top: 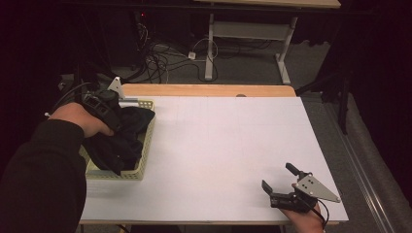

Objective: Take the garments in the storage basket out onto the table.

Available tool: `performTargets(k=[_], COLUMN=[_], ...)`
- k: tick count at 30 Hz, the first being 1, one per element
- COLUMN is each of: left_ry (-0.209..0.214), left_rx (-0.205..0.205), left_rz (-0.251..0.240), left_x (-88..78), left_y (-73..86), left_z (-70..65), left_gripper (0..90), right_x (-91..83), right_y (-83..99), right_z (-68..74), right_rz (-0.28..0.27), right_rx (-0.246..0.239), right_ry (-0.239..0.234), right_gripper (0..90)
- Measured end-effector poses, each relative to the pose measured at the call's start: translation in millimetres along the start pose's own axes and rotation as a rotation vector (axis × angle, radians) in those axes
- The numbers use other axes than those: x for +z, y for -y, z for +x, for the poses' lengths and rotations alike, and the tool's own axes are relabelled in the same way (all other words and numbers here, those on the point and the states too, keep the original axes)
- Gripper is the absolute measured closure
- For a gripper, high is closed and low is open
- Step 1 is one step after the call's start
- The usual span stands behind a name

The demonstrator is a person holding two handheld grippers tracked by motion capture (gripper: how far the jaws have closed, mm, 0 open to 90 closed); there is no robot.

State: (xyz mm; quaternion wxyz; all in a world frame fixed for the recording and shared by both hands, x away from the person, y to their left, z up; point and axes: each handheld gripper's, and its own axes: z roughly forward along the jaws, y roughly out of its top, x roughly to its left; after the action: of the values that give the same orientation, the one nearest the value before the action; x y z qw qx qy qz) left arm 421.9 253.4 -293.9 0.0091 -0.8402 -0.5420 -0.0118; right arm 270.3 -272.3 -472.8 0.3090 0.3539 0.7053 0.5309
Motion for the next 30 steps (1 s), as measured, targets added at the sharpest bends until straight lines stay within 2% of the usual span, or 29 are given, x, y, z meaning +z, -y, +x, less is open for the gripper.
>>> performTargets(k=[21,30], left_ry=[-0.012,-0.027], left_rx=[0.023,0.053], left_rz=[-0.015,-0.042], left_x=[-36.4,-59.8], left_y=[4.3,1.4], left_z=[-18.1,-38.7], left_gripper=[41.1,41.2], right_x=[-0.6,-2.1], right_y=[-1.3,-2.5], right_z=[3.0,2.3], right_rz=[-0.006,-0.012], right_rx=[-0.009,-0.005], right_ry=[-0.007,-0.003], right_gripper=[0.4,0.4])
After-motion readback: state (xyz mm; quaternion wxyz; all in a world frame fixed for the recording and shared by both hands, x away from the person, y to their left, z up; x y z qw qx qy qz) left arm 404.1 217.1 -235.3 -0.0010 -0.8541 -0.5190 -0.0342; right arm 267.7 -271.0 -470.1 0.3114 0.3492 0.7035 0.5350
